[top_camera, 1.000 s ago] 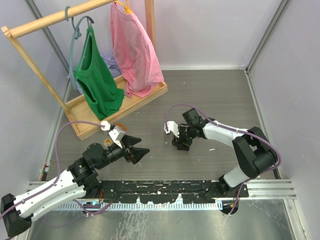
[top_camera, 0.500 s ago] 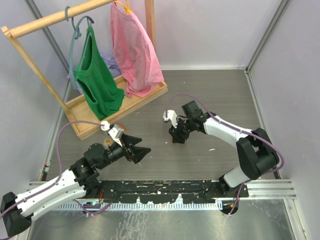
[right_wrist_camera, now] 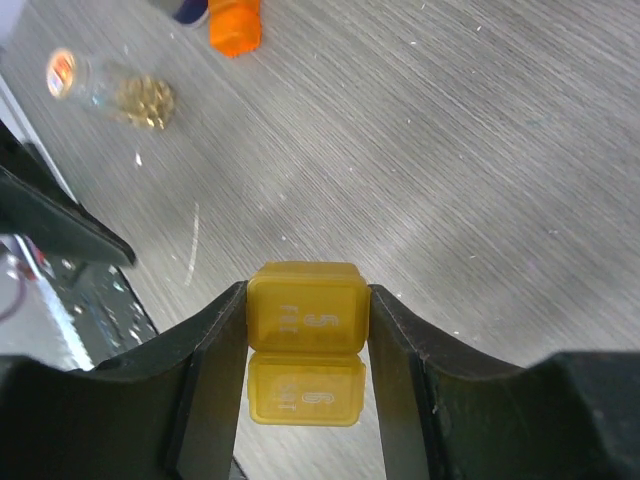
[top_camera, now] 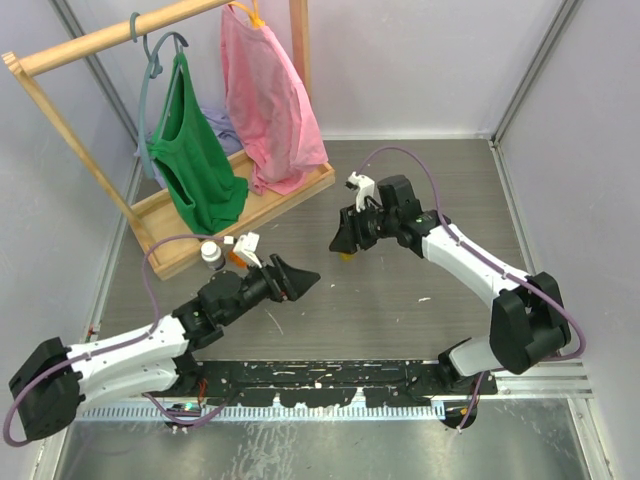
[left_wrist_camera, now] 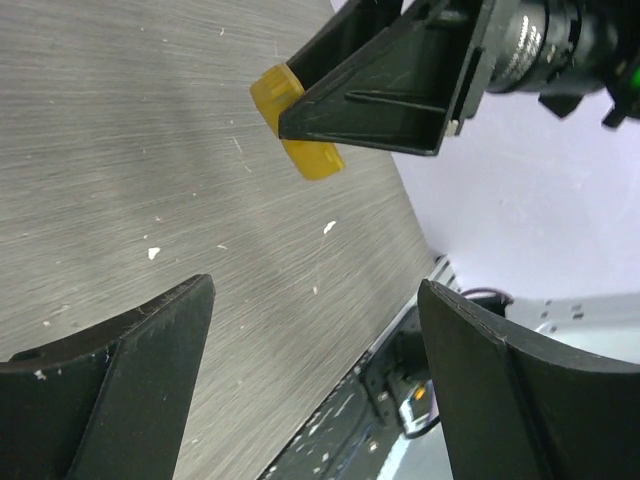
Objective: Sort the pills into containers
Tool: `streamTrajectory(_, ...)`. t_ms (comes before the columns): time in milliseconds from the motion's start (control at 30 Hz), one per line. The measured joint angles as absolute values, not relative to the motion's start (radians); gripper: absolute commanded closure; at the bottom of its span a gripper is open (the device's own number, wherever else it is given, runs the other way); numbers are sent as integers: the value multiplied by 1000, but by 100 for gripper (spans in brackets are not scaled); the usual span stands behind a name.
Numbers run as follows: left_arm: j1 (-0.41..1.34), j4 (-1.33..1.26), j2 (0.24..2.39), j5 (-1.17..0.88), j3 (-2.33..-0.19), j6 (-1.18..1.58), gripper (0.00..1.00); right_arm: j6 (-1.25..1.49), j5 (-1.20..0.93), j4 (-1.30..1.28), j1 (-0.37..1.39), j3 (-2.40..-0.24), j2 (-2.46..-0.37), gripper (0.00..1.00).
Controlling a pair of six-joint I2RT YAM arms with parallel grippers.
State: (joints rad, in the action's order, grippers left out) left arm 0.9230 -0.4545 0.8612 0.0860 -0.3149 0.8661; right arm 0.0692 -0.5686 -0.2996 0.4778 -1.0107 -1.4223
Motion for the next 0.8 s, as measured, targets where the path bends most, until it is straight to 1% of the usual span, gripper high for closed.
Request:
streamTrajectory(267,923,-490,1089,128,-442,1045,19,348,-568,-242,476,-1012,-1432,85)
streamTrajectory(467,939,-489,1198,139,-517,1089,21,412,-579,-217,476,-1012,-1434,85)
streamTrajectory(700,950,-498,1250,173,-553,1092,24,460,-606,-186,476,-1010,-1434,85)
streamTrajectory(733,950,-500,1261,181,-554,1092,27,464,-609,-186,476,-1010,-1435,86)
streamTrajectory(800,950,-504,1288,197,-559,1089,29,475,-616,-181,476,-1010,-1441,85)
